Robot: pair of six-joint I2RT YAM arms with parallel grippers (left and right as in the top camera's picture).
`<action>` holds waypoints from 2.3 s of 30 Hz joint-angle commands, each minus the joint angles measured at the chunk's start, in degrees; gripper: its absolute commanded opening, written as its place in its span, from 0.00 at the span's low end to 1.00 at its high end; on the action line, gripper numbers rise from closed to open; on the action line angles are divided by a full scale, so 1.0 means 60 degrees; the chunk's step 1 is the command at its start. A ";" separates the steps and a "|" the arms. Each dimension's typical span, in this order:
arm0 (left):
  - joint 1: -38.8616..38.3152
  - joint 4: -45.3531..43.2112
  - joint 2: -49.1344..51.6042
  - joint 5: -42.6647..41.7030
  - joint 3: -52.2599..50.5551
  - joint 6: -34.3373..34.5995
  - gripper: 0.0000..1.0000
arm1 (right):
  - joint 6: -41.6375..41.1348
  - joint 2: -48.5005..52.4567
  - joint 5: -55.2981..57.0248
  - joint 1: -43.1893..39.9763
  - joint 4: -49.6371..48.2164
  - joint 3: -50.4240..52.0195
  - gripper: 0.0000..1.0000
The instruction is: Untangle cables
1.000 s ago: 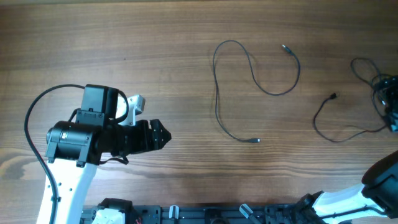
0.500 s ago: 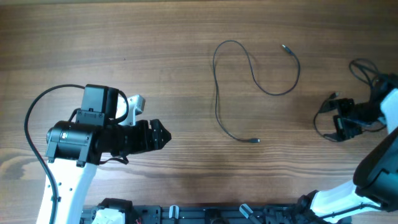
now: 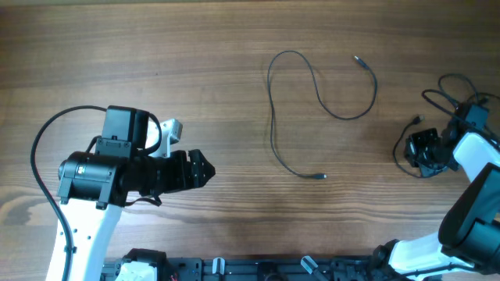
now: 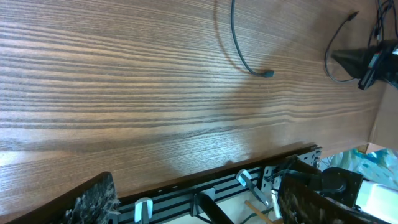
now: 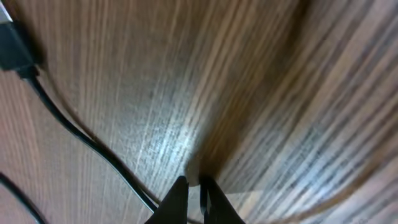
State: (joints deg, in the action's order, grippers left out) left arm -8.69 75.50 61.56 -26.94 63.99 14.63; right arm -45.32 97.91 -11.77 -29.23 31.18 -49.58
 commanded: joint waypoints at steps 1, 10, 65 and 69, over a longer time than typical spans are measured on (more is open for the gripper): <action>-0.0036 -0.0004 -0.0007 -0.0117 0.0069 -0.0157 0.86 | 0.0055 0.0630 0.0532 0.0029 -0.0550 0.0579 0.85; -0.0036 -0.0004 -0.0007 -0.0113 0.0069 -0.0157 0.86 | -0.0714 0.0630 -0.8721 0.0022 -0.2153 0.0579 1.00; -0.0036 -0.0040 -0.0007 -0.0076 0.0069 -0.0444 0.86 | -0.0794 0.0488 0.1100 0.0994 0.0954 0.0590 0.97; -0.0036 -0.0033 -0.0007 -0.0076 0.0069 -0.0444 0.86 | -0.1599 0.0488 0.2197 0.0994 0.0317 0.0590 0.98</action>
State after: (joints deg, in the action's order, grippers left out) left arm -8.69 75.44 61.56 -26.92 63.99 13.10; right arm -56.66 96.77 -25.91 -22.57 41.34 -46.98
